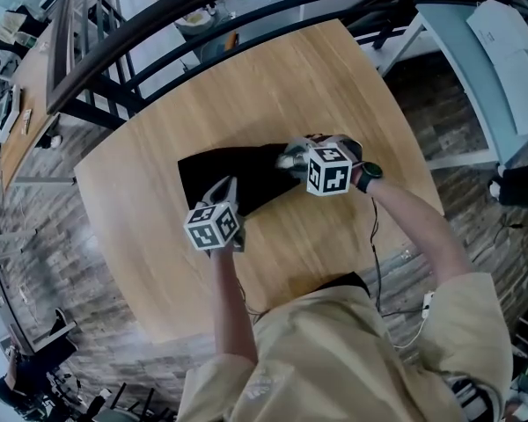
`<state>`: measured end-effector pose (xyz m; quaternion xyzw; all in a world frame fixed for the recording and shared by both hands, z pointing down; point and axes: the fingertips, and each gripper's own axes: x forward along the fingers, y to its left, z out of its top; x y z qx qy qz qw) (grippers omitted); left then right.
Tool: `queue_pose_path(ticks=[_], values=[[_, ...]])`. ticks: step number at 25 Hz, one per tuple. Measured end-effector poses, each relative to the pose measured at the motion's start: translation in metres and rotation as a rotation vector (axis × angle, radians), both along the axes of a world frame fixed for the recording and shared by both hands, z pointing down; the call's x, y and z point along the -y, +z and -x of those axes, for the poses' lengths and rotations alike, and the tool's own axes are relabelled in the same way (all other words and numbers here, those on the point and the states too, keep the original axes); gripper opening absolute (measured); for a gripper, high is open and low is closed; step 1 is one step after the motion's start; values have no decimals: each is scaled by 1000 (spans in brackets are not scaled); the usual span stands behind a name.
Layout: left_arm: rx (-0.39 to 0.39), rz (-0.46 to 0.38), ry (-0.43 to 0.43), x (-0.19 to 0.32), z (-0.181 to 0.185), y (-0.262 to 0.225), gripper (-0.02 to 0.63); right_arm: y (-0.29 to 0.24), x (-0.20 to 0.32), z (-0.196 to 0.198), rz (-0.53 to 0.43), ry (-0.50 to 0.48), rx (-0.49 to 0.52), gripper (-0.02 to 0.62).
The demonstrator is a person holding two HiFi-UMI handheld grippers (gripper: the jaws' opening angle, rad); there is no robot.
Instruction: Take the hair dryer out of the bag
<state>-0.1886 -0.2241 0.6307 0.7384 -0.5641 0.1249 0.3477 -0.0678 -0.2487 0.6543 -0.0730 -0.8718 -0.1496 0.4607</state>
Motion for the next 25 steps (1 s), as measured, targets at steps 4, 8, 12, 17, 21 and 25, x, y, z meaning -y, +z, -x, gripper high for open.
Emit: queue_pose_path(ticks=[4, 8, 12, 17, 21, 25], values=[[-9, -2, -1, 1, -4, -1, 18, -17, -4, -23, -71, -39, -46, 160], [-9, 1, 26, 2, -17, 2, 18, -25, -9, -53, -106, -51, -96, 160], [-6, 10, 28, 3, -25, 7, 18, -36, -12, -83, -128, -29, -110, 158], [-14, 16, 26, 7, -28, 9, 18, -54, -8, -111, -144, 41, -97, 158], [-12, 18, 21, 8, -29, 10, 18, -66, -1, -131, -146, 126, -65, 156], [24, 11, 30, 8, -34, 12, 18, -73, 6, -148, -139, 228, -26, 156]])
